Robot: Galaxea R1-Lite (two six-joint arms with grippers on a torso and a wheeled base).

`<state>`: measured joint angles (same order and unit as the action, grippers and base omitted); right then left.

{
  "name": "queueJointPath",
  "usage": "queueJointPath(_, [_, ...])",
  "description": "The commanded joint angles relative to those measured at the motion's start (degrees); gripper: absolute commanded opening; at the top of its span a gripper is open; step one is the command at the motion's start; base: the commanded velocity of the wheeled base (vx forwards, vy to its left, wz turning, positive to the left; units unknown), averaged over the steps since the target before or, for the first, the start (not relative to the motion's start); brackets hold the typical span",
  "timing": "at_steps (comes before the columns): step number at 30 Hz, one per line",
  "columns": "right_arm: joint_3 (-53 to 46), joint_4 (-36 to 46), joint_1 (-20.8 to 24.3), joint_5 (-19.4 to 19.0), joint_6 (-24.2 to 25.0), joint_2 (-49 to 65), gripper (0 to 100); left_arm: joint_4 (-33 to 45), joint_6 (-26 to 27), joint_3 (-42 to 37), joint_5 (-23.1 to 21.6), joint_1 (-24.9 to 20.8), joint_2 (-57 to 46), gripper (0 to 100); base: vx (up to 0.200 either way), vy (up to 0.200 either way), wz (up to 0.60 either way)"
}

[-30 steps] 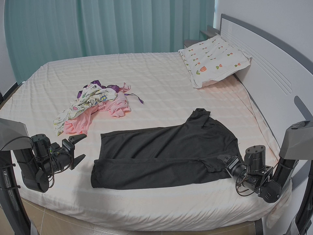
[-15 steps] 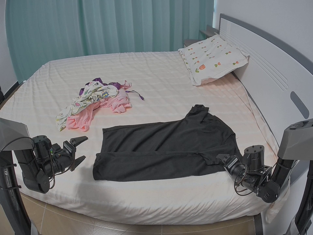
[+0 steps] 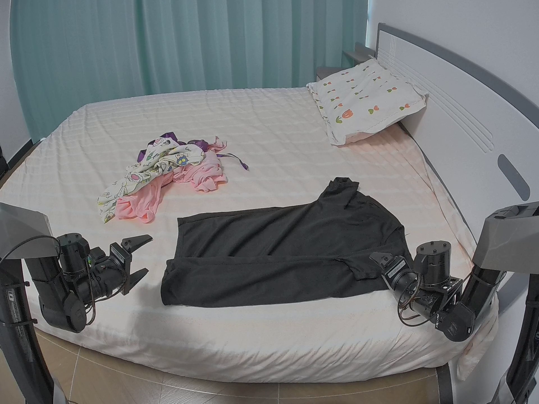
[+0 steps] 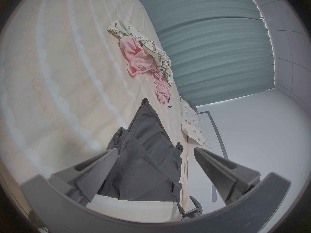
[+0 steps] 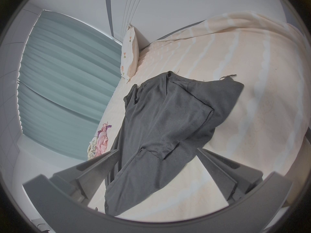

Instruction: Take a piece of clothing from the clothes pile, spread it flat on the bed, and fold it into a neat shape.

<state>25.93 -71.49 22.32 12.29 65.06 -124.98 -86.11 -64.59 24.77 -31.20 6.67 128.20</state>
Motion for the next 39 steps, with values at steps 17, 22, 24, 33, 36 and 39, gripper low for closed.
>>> queueJointPath(17, [5.36,0.12,-1.93,-0.25,-0.11,-6.07,100,-0.02,-0.01,0.19,-0.01,0.01,0.56,100,0.000,0.000,0.00])
queueJointPath(22, [6.33,0.12,-2.37,-0.33,-0.11,-7.12,100,-0.02,0.07,0.19,-0.01,0.01,0.56,100,0.000,0.000,0.00])
queueJointPath(24, [7.21,0.03,-2.90,-0.33,-0.02,-7.65,100,-0.02,-0.01,0.19,-0.01,0.01,0.56,100,0.000,0.000,0.00])
queueJointPath(33, [8.70,0.03,-4.13,-0.07,-0.02,-8.09,100,-0.02,0.07,0.28,-0.01,-0.08,0.65,100,0.000,0.000,0.00])
queueJointPath(36, [7.91,0.12,-3.78,0.28,0.07,-7.47,0,-0.02,0.07,0.28,-0.01,0.01,0.65,100,0.000,0.000,0.00])
queueJointPath(39, [6.06,0.38,-3.34,0.37,-0.11,-6.24,0,-0.02,0.07,0.28,-0.01,0.01,0.65,100,0.000,0.000,0.00])
